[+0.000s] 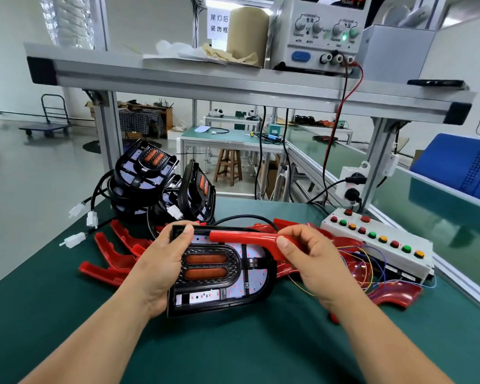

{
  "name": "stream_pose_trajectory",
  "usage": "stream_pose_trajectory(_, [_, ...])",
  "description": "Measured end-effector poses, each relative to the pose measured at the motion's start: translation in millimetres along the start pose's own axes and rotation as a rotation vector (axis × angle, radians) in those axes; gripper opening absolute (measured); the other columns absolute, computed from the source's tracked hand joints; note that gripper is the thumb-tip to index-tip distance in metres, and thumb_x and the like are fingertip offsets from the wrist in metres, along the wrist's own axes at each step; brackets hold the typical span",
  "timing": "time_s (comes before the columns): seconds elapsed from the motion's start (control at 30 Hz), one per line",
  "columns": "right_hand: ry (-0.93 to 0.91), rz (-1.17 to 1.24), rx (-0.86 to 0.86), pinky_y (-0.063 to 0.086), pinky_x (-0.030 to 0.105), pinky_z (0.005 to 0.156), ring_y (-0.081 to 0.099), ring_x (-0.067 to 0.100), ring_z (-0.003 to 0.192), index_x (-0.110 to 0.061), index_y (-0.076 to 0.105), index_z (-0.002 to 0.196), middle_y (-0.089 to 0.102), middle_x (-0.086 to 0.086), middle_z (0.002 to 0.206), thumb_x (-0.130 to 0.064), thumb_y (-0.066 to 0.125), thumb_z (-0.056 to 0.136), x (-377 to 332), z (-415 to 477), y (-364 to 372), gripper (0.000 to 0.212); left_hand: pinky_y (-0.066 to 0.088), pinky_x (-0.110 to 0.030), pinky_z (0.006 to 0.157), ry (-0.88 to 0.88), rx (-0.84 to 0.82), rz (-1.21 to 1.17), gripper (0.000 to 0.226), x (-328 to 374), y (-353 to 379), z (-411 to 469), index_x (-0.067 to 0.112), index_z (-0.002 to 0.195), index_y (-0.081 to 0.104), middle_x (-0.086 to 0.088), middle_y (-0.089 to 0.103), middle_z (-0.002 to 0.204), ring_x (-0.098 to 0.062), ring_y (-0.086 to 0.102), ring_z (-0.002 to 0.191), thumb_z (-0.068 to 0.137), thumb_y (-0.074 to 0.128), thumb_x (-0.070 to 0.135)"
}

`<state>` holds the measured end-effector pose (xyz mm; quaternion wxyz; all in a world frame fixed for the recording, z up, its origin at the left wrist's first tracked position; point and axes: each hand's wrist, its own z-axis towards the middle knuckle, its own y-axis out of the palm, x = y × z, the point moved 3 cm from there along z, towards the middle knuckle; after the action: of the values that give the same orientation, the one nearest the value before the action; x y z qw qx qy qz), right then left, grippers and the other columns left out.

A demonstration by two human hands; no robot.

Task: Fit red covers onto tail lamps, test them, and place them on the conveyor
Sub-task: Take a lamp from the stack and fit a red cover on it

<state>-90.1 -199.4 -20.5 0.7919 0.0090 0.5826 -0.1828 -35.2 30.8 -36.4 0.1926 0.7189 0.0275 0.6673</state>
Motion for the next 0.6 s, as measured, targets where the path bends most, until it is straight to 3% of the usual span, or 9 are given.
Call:
stream_pose_trajectory(0.1, [0.013,-0.05,-0.003,0.051,0.029,0.081,0.06,0.009,0.081,-0.02,0.067,0.09,0.069,-0.002,0.089,-0.016,0.068,0.089,4,-2,13,0.004,0.06,-0.046,0.062,0.011,-0.036,0.026,0.039,-1,5,-1,0.016,0.116,0.059,-0.021,0.074,0.099,-0.04,0.073,0.086,0.098,0.045,0.047])
stream_pose_trajectory(0.27, [0.006,-0.058,0.018,0.049,0.019,0.077,0.061,0.001,0.08,-0.025,0.07,0.088,0.07,-0.008,0.088,-0.023,0.069,0.089,5,-7,24,0.002,0.061,-0.05,0.067,0.011,-0.07,0.04,0.065,-1,8,-3,0.012,0.119,0.059,-0.023,0.073,0.102,-0.04,0.072,0.09,0.083,0.045,0.065])
stream_pose_trajectory(0.33, [-0.004,-0.105,0.059,0.048,0.017,0.083,0.062,0.001,0.088,-0.028,0.071,0.09,0.069,-0.006,0.096,-0.028,0.069,0.088,5,-8,25,0.003,0.061,-0.049,0.065,0.009,-0.081,0.032,0.068,-1,8,-4,0.013,0.118,0.06,-0.023,0.073,0.101,-0.041,0.072,0.089,0.081,0.045,0.067])
stream_pose_trajectory(0.47, [-0.068,-0.242,0.092,0.034,-0.001,0.083,0.05,-0.013,0.096,-0.045,0.063,0.087,0.057,-0.011,0.1,-0.033,0.068,0.087,0,-11,31,0.013,0.06,-0.044,0.06,0.033,-0.099,0.04,0.066,-2,10,-6,0.016,0.109,0.065,-0.022,0.074,0.097,-0.039,0.073,0.086,0.076,0.046,0.07])
stream_pose_trajectory(0.6, [-0.109,-0.271,0.181,0.038,0.008,0.081,0.053,-0.005,0.092,-0.034,0.059,0.088,0.06,-0.012,0.096,-0.032,0.07,0.085,-1,-11,30,0.012,0.061,-0.045,0.066,0.077,-0.098,0.097,0.075,-2,13,-6,0.011,0.112,0.061,-0.022,0.073,0.1,-0.039,0.073,0.09,0.07,0.057,0.074])
